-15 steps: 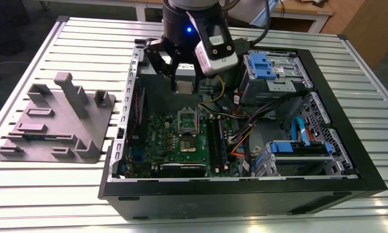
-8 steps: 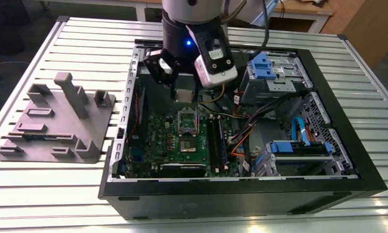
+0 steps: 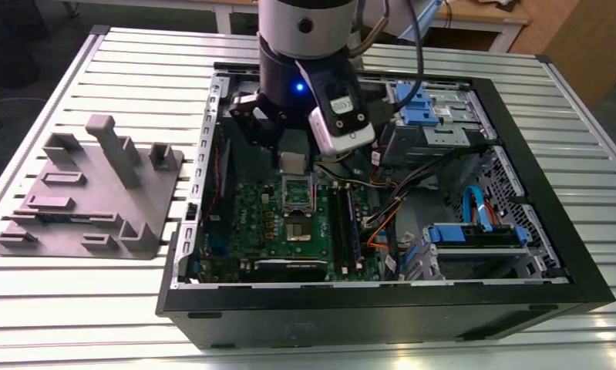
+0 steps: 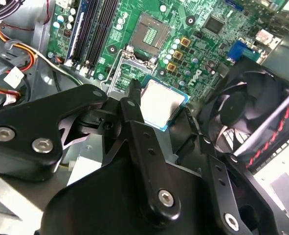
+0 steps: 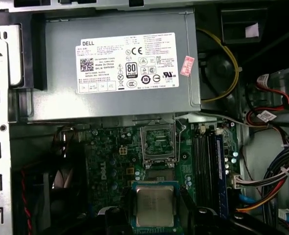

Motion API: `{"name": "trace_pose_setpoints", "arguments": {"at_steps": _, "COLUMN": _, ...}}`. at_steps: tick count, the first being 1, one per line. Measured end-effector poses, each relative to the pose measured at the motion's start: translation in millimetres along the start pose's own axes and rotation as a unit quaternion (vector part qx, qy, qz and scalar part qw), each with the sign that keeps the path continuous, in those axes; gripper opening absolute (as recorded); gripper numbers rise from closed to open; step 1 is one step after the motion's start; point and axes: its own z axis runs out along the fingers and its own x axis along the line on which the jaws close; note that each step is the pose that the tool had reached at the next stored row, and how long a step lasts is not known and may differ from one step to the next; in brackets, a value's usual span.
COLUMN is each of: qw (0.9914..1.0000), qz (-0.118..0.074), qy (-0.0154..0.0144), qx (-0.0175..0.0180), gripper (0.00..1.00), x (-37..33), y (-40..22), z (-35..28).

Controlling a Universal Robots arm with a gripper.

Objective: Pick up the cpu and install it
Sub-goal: 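Pick up the cpu and move it towards the insertion slot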

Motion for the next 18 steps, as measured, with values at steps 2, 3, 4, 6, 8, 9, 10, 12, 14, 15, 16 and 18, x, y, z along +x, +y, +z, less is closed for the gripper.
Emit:
{"name": "trace_pose_setpoints", "arguments": {"at_steps": 2, "qw": 1.00000, "qz": 0.000, "qy": 0.0018, "qx": 0.0001, "gripper": 0.47, "x": -2.1, "y": 0.0, "z": 3.4}}
{"name": "trace_pose_setpoints", "arguments": {"at_steps": 3, "qw": 1.00000, "qz": 0.000, "qy": 0.0027, "qx": 0.0002, "gripper": 0.47, "x": -2.9, "y": 0.0, "z": 5.0}}
{"name": "trace_pose_setpoints", "arguments": {"at_steps": 4, "qw": 0.99999, "qz": 0.000, "qy": 0.0034, "qx": 0.0003, "gripper": 0.47, "x": -3.6, "y": 0.0, "z": 6.5}}
{"name": "trace_pose_setpoints", "arguments": {"at_steps": 6, "qw": 0.99999, "qz": 0.000, "qy": 0.0044, "qx": 0.0003, "gripper": 0.47, "x": -4.1, "y": -0.1, "z": 9.2}}
{"name": "trace_pose_setpoints", "arguments": {"at_steps": 8, "qw": 0.99999, "qz": 0.000, "qy": 0.0045, "qx": 0.0005, "gripper": 0.47, "x": -4.1, "y": -0.1, "z": 9.8}}
{"name": "trace_pose_setpoints", "arguments": {"at_steps": 9, "qw": 0.99999, "qz": 0.000, "qy": 0.0045, "qx": 0.0005, "gripper": 0.47, "x": -4.1, "y": -0.1, "z": 9.8}}
{"name": "trace_pose_setpoints", "arguments": {"at_steps": 10, "qw": 0.99999, "qz": 0.000, "qy": 0.0045, "qx": 0.0005, "gripper": 0.47, "x": -4.1, "y": -0.1, "z": 9.8}}
{"name": "trace_pose_setpoints", "arguments": {"at_steps": 12, "qw": 0.99999, "qz": 0.000, "qy": 0.0045, "qx": 0.0004, "gripper": 0.47, "x": -4.1, "y": -0.1, "z": 9.9}}
{"name": "trace_pose_setpoints", "arguments": {"at_steps": 14, "qw": 0.99999, "qz": 0.000, "qy": 0.0044, "qx": 0.0002, "gripper": 0.47, "x": -4.2, "y": -0.1, "z": 11.0}}
{"name": "trace_pose_setpoints", "arguments": {"at_steps": 15, "qw": 0.99999, "qz": -0.001, "qy": 0.0044, "qx": 0.0003, "gripper": 0.47, "x": -4.2, "y": -0.2, "z": 11.8}}
{"name": "trace_pose_setpoints", "arguments": {"at_steps": 16, "qw": 0.99999, "qz": -0.001, "qy": 0.0045, "qx": 0.0005, "gripper": 0.47, "x": -4.2, "y": -0.2, "z": 12.6}}
{"name": "trace_pose_setpoints", "arguments": {"at_steps": 18, "qw": 0.99999, "qz": -0.002, "qy": 0.0045, "qx": 0.0005, "gripper": 0.47, "x": -4.2, "y": -0.2, "z": 13.1}}
